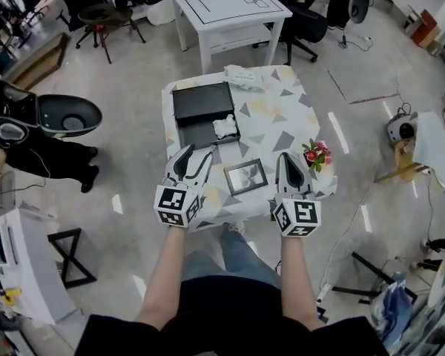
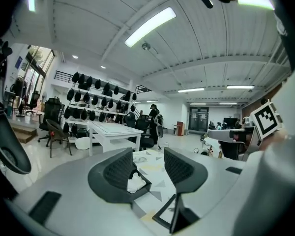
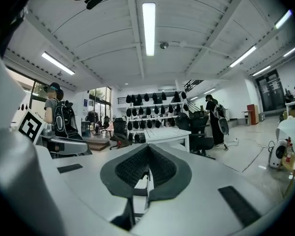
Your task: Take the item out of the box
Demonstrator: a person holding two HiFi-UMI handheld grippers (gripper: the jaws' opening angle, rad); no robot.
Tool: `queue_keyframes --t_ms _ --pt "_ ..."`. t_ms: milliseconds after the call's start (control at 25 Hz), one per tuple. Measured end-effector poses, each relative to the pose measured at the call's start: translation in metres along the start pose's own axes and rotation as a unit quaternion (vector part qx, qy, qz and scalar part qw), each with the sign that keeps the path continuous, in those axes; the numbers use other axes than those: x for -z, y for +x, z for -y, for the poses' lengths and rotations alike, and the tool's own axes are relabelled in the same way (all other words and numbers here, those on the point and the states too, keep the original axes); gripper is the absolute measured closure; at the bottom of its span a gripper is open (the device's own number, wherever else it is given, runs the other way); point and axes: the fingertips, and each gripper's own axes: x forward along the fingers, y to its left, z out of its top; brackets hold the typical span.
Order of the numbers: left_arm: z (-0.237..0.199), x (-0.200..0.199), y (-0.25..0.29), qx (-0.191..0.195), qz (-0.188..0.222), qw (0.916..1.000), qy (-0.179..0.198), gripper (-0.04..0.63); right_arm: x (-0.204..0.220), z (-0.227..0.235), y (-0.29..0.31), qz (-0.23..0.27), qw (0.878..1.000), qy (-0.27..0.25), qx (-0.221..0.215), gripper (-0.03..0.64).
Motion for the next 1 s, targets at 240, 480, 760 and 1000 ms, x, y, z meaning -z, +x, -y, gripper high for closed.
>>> queue_keyframes --t_ms 240,480,760,1000 --pt "-0.013 0.000 0.023 -0.036 -0.006 0.9993 -0.005 0.397 0.004 0.013 0.041 -0.015 0.999 0.003 -0.040 0.614" --pt "-0.029 0.001 0.033 -0.055 -0.014 0.9983 -0.012 0.397 0.004 0.007 0.076 -0.027 0.997 0.001 -0.066 0.614" --pt "-0.050 0.001 0.053 -0.052 -0.024 0.9983 -0.013 0.397 -0.001 -0.003 0.111 -0.034 0.996 -0.004 -0.079 0.614" --pt "-0.062 -0.003 0.087 -0.040 -0.040 0.9984 -0.002 0.397 -0.002 -0.007 0.146 -0.051 0.994 -0.008 -0.096 0.614"
